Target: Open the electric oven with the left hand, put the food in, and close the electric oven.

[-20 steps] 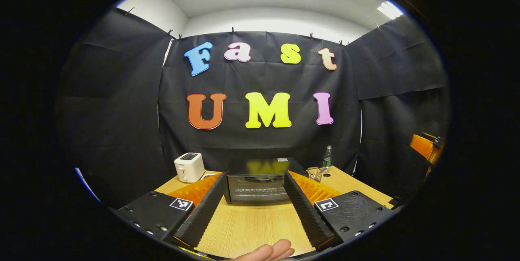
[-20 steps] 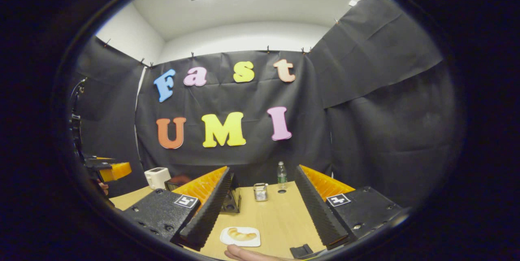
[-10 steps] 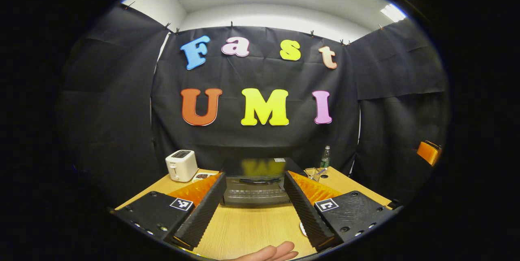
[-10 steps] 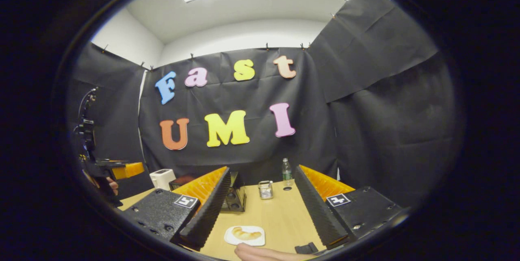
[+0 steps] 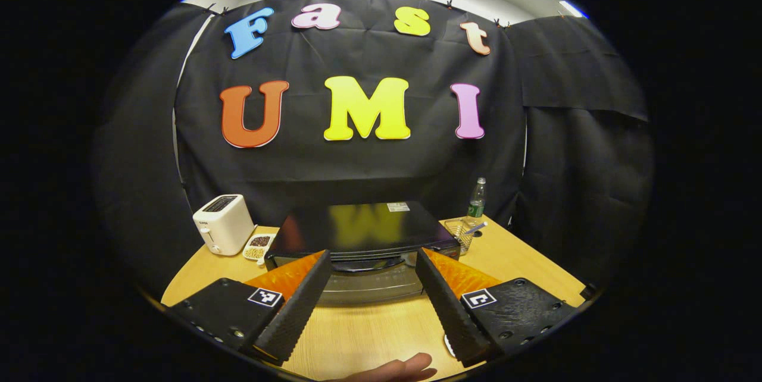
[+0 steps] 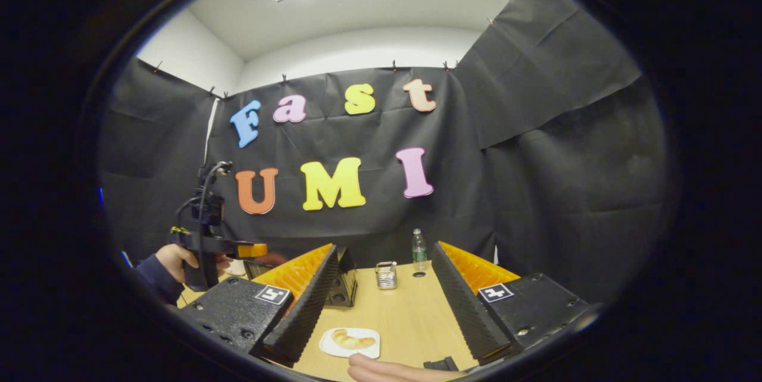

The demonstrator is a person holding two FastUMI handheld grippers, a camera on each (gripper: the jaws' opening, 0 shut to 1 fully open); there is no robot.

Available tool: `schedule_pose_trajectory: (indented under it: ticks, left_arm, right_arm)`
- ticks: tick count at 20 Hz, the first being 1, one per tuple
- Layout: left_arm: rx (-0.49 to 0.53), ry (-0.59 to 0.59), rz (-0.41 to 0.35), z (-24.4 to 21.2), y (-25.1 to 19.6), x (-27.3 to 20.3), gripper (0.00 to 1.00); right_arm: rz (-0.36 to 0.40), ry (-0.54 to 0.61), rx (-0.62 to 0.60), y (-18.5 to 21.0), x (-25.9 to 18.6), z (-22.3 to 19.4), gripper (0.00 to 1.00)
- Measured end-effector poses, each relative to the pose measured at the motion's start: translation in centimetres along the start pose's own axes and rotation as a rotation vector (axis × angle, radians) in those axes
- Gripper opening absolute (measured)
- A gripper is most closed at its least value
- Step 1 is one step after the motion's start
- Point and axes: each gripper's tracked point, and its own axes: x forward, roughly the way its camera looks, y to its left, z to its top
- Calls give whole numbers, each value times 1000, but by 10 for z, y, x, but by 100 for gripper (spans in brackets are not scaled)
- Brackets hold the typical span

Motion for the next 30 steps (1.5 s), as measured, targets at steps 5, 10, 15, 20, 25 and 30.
schedule_pose_trajectory:
  ticks: [5, 10, 15, 20, 25, 30]
  left_arm:
    - [-9, 18, 22, -13, 12, 53, 94]
    - [14, 43, 26, -36, 6, 80, 94]
    - [37, 108, 47, -53, 4, 81, 99]
    - [-23, 95, 73, -58, 5, 64, 100]
    - [-34, 89, 87, -80, -1, 30, 100]
    - [-34, 88, 131, -111, -9, 4, 99]
  right_arm:
    - [-16, 11, -42, -9, 2, -10, 96]
    - [34, 23, -6, -1, 9, -24, 96]
    - [60, 41, 14, 0, 10, -31, 96]
    - [24, 57, 19, -5, -1, -26, 96]
    - [61, 47, 16, 11, -15, -17, 96]
    - [88, 49, 13, 24, -23, -17, 96]
